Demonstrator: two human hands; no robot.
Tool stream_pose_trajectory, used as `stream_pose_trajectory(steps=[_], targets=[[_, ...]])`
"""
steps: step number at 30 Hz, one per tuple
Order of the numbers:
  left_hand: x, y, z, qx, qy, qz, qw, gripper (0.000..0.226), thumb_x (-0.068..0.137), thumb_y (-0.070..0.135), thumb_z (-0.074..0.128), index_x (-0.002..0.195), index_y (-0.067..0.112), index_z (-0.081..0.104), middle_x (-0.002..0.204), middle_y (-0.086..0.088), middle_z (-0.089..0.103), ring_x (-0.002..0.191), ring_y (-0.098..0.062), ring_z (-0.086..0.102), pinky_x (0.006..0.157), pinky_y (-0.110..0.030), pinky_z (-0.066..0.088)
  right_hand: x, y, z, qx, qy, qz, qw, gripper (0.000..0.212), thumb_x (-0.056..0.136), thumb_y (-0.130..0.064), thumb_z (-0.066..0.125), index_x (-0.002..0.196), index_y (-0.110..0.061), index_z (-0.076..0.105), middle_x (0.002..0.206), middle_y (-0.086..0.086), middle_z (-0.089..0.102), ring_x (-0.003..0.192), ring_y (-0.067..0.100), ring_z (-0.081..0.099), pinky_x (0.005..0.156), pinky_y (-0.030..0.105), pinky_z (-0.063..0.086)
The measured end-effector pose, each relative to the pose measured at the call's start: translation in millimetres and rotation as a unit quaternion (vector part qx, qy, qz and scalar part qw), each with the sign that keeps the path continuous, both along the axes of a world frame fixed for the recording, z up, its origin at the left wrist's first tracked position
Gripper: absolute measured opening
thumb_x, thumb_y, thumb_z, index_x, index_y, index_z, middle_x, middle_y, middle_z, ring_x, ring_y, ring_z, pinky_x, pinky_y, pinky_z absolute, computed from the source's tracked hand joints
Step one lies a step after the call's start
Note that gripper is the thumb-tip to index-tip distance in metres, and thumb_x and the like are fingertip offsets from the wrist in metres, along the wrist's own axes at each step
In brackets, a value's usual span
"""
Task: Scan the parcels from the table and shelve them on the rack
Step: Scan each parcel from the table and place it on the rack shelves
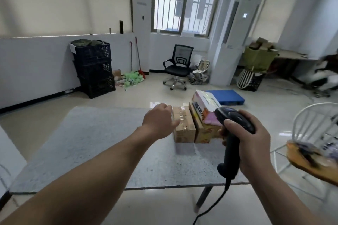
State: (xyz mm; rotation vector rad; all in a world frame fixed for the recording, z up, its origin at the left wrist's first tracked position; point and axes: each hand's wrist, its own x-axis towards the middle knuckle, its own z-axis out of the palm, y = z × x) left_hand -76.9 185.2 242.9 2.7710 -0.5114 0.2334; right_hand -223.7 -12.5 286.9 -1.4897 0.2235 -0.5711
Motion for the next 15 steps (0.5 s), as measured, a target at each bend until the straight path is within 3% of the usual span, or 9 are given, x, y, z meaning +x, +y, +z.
stream_pose_trajectory(steps=[5,11,15], targets=[[63.9,-59.9,-24.7,-0.017,0.056,-0.043,0.997,0.053,0.097,0.051,0.051,0.133,0.013,0.054,0.128,-0.007,0.057,0.111,-0.024,0.057,0.076,-0.032,0.043,44.8,-37.3,-16.8,0.007,0.020,-0.051,0.998,0.043,0.082,-0.009,0.078,0.116,-0.032,0.063,0.109,0.011,0.072,0.073,0.030,0.074,0.062,0.041,0.056],[124.6,-120.7,-47.0,-0.050,0.109,-0.060,0.991,0.045,0.098,0.050,0.053,0.124,0.013,0.058,0.122,-0.005,0.056,0.095,-0.017,0.050,0.070,-0.028,0.041,96.7,-79.7,-37.2,0.033,0.029,-0.090,0.995,0.049,0.084,-0.010,0.077,0.126,-0.027,0.059,0.111,0.010,0.072,0.075,0.030,0.075,0.062,0.040,0.055],[167.1,-157.6,-60.3,-0.073,0.140,-0.047,0.986,0.053,0.096,0.053,0.054,0.132,0.015,0.057,0.118,-0.005,0.061,0.098,-0.018,0.052,0.071,-0.029,0.046,138.5,-113.2,-53.9,0.055,0.035,-0.102,0.993,0.049,0.083,-0.010,0.079,0.126,-0.025,0.061,0.113,0.014,0.071,0.077,0.034,0.073,0.063,0.040,0.055]])
